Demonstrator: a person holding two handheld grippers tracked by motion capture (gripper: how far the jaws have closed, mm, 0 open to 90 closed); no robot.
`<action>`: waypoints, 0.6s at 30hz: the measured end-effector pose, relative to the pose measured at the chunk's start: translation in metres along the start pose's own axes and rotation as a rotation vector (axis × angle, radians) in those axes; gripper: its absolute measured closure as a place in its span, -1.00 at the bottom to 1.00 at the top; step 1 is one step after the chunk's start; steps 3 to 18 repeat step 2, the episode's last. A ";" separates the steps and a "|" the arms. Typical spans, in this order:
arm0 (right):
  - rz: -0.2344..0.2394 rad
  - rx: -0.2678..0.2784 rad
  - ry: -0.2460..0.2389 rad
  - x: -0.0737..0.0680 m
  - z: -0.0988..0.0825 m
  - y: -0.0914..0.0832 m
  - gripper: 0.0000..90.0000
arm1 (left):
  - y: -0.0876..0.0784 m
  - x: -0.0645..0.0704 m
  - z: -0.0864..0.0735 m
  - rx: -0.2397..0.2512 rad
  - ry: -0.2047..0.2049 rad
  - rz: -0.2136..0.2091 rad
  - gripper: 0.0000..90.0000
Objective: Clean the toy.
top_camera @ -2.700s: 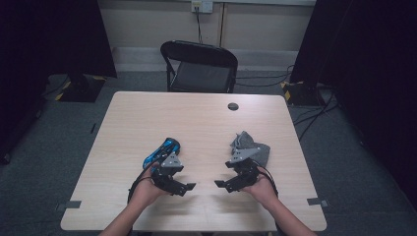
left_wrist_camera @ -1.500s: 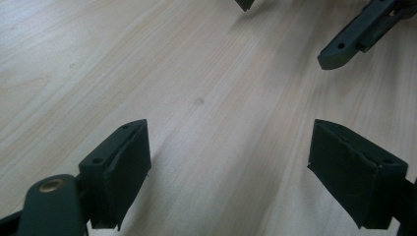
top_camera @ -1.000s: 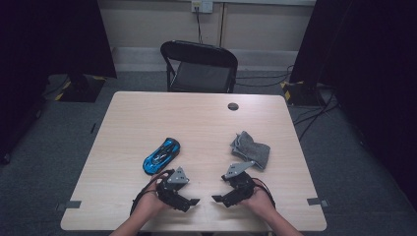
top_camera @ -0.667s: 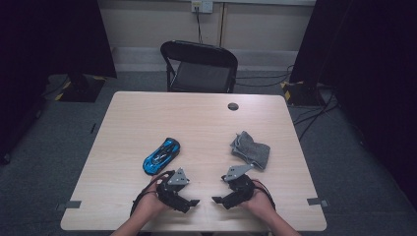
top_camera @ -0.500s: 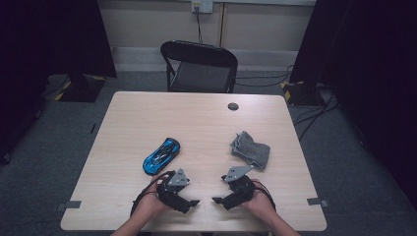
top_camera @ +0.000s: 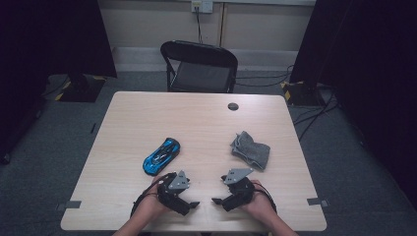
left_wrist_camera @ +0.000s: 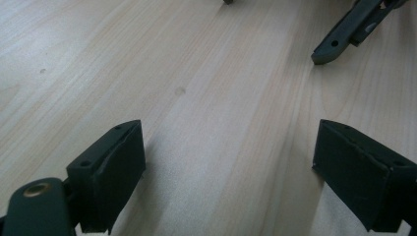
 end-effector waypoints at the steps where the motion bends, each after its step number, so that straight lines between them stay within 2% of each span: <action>1: 0.001 0.000 0.001 0.000 0.000 0.000 -0.71 | 0.000 0.000 0.000 0.000 0.000 -0.001 -0.74; 18: 0.001 -0.001 0.001 0.000 0.000 0.000 -0.71 | 0.000 0.000 0.000 0.000 0.000 -0.001 -0.74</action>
Point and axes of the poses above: each handheld gripper's, and its own axes: y roughly forward along the jaws, z roughly out of its top, x roughly to its right, the point moved 3 cm from there along y, roughly forward along the jaws, and after that the axes turned 5 degrees about y, right-handed, at the moved point
